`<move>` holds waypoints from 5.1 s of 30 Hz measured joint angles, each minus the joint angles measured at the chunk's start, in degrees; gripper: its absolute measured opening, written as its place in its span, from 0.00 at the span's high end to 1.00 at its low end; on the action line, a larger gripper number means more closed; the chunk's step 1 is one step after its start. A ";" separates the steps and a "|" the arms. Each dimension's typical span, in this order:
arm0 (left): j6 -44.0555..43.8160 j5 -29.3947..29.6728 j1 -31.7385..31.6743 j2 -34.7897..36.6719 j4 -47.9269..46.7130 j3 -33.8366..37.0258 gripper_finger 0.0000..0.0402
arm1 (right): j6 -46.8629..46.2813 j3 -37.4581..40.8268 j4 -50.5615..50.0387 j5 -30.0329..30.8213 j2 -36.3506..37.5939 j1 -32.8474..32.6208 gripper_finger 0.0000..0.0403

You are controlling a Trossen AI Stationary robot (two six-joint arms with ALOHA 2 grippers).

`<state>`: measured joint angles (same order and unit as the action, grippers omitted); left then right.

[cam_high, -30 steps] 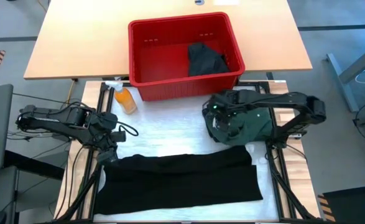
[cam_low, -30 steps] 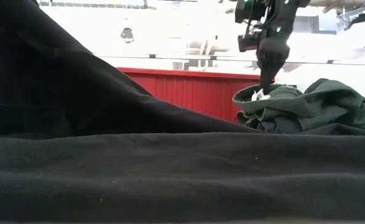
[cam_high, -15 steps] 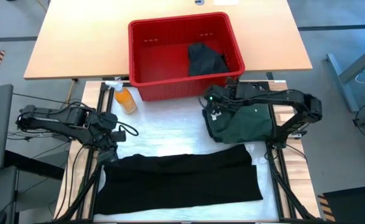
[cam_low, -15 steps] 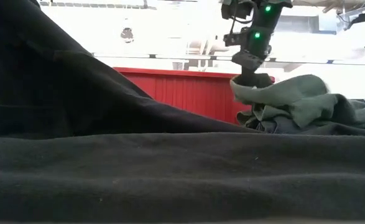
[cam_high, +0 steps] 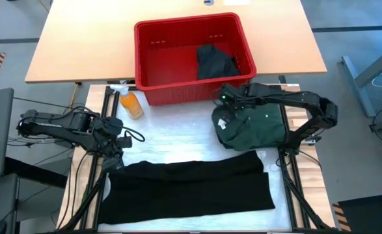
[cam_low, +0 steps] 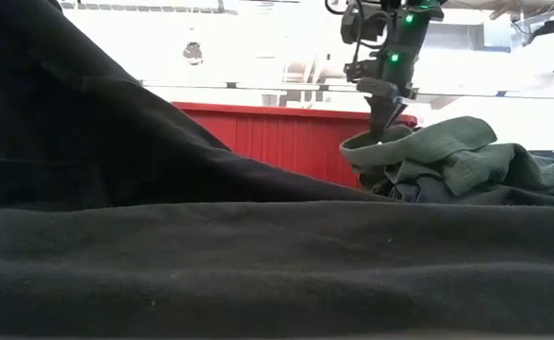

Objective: Fold laundry
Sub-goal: Fold the black shirt

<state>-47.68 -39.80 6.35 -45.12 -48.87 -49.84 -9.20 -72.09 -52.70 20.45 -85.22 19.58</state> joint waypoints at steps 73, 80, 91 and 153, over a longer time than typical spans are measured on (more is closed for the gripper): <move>0.20 0.23 0.00 0.00 0.51 0.00 1.00 | -30.42 10.44 -18.09 -23.97 22.64 -30.42 0.42; 0.35 -0.29 -0.02 0.02 0.47 0.00 1.00 | -56.72 30.70 -2.95 -20.05 31.16 -34.00 0.44; -2.55 -0.42 -0.02 0.02 0.43 0.00 1.00 | -60.88 39.32 -1.50 -16.04 32.82 -31.33 0.43; -7.53 5.07 11.30 -2.78 -2.72 4.58 1.00 | -47.02 6.97 -25.43 -33.86 23.94 -51.92 0.96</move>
<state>-55.21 -34.73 17.65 -47.90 -51.59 -45.27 -56.21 -65.12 -78.13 -13.41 -61.28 -32.34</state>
